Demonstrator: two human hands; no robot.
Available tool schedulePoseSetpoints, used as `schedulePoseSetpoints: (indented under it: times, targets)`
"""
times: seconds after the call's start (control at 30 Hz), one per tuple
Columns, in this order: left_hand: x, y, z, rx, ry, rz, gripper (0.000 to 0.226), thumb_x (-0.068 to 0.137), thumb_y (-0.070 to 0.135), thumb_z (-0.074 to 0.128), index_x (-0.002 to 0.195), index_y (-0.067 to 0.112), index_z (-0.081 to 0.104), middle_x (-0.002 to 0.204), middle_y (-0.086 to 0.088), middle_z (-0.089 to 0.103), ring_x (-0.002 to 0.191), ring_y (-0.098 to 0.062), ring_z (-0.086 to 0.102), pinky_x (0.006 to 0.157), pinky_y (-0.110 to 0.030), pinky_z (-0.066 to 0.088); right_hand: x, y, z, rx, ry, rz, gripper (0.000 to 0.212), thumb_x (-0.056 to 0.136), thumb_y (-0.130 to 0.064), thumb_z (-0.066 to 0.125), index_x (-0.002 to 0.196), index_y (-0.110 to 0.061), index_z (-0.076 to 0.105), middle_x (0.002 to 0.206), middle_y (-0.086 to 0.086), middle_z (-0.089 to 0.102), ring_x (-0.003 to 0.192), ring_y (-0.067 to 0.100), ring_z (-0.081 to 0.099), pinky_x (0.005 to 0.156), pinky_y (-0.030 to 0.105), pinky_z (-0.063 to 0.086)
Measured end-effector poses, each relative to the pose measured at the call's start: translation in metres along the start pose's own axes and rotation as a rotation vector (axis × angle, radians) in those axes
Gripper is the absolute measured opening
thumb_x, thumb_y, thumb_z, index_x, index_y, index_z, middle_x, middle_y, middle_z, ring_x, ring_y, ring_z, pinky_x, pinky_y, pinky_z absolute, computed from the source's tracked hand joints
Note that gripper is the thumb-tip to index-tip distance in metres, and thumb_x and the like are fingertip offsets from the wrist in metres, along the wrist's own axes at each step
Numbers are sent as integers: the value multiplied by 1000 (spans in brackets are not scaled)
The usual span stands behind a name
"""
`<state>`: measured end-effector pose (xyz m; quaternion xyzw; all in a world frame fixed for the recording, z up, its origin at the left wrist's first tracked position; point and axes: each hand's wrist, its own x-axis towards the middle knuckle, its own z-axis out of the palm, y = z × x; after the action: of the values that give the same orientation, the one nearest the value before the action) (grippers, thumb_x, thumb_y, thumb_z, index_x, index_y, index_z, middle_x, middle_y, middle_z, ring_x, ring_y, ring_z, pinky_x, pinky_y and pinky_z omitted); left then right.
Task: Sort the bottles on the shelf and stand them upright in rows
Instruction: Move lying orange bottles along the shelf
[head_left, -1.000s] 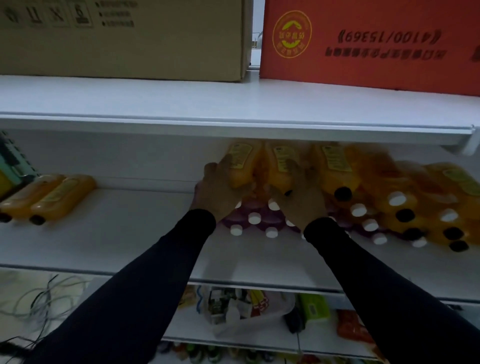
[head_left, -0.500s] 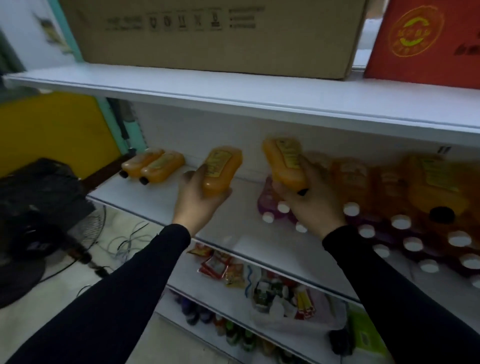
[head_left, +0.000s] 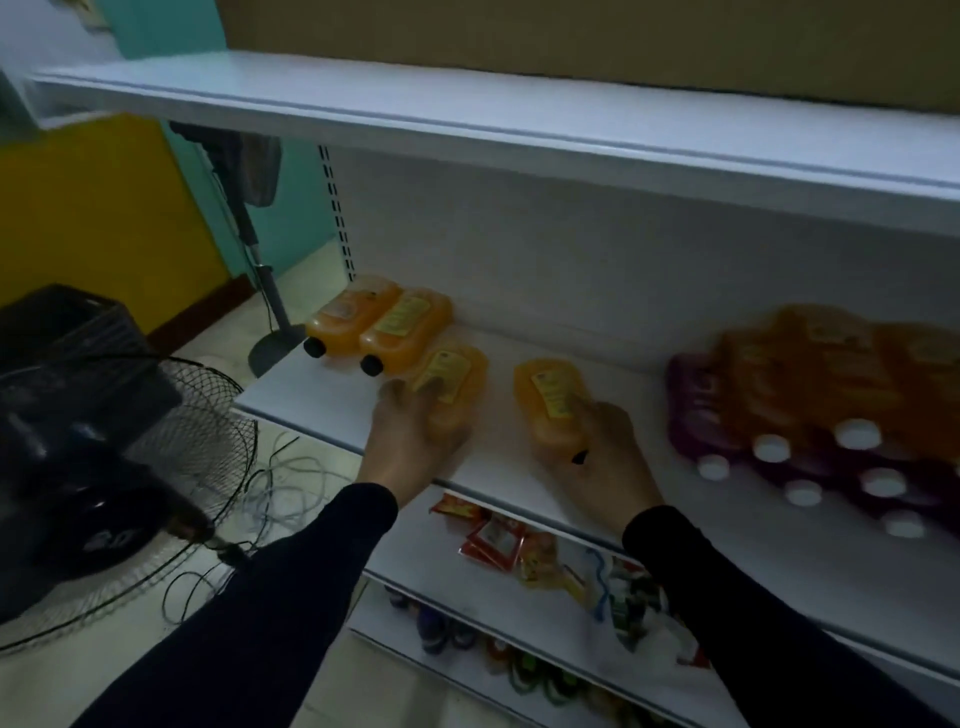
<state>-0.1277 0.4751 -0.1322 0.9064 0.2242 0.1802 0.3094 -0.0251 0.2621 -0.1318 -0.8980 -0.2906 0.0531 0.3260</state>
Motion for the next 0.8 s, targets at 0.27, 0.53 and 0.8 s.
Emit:
schedulePoseSetpoints:
  times: [0.27, 0.53, 0.8]
  targets:
    - [28, -33, -1, 164, -185, 229, 69, 93, 43, 51, 152, 19, 22, 155, -23, 14, 140, -36, 17, 112, -42, 18, 26, -31, 52, 75, -21, 166, 70, 97, -48, 43, 154, -27, 7, 160, 4, -10, 147, 22, 11, 113, 22, 16]
    - [71, -53, -8, 357, -150, 368, 81, 90, 61, 39, 151, 9, 23, 156, -15, 26, 146, -30, 17, 119, -42, 4, 66, -43, 58, -3, -8, 177, 66, 97, -45, 45, 154, -25, 17, 161, 1, -4, 146, 20, 17, 112, 26, 22]
    - [96, -55, 5, 449, -124, 388, 80, 92, 61, 39, 151, 9, 23, 157, -15, 25, 146, -31, 15, 119, -44, -1, 98, -41, 67, -237, -29, 107, 54, 100, -41, 40, 149, -20, 33, 161, 8, 11, 148, 23, 5, 117, 27, 7]
